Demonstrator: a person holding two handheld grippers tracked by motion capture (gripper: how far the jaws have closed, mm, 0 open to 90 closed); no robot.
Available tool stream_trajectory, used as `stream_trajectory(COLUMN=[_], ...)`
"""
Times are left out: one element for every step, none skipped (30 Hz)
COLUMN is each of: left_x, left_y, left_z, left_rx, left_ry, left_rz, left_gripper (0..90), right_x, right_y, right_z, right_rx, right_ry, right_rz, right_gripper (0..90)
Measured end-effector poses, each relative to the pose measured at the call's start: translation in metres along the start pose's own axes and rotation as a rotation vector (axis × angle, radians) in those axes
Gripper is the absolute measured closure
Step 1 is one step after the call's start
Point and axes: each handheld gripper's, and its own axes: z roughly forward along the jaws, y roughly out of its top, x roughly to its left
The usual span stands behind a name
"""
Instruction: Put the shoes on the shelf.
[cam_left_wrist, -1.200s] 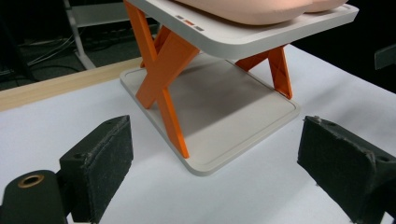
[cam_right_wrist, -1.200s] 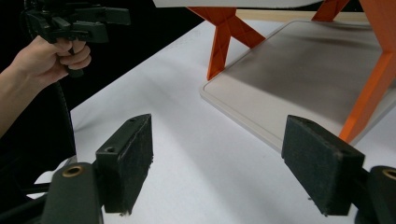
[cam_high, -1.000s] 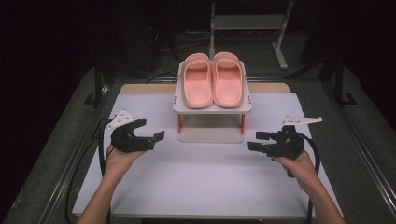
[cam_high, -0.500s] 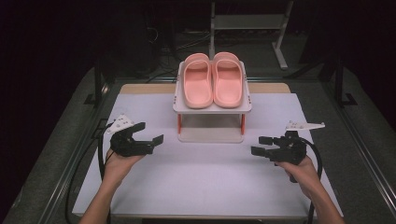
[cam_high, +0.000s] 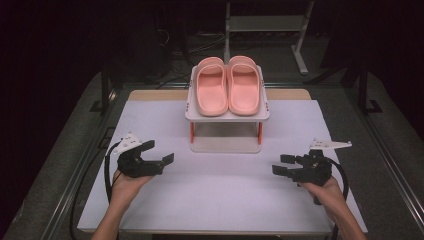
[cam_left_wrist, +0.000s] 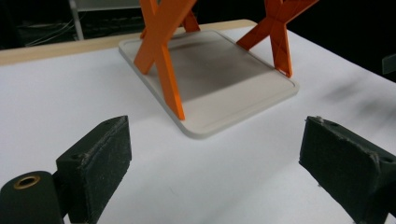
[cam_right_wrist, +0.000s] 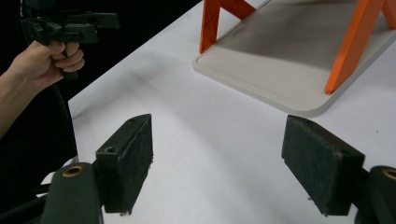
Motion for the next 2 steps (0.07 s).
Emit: stream_trajectory(left_x=[-0.0011, -0.0019], left_y=[-0.0038, -0.0078], left_z=[-0.0003, -0.0006], left_rx=[0.002, 0.005], left_ry=[0.001, 0.002], left_rz=[-0.003, -0.009], left_gripper=[8.6, 8.5], right_x=[0.0000, 0.0010], right_y=[0.0000, -0.0053], right_z=[0.0000, -0.0016], right_rx=[0.000, 0.000], right_ry=[0.000, -0.001], right_rz=[0.000, -0.001], right_gripper=[24.1, 24.0])
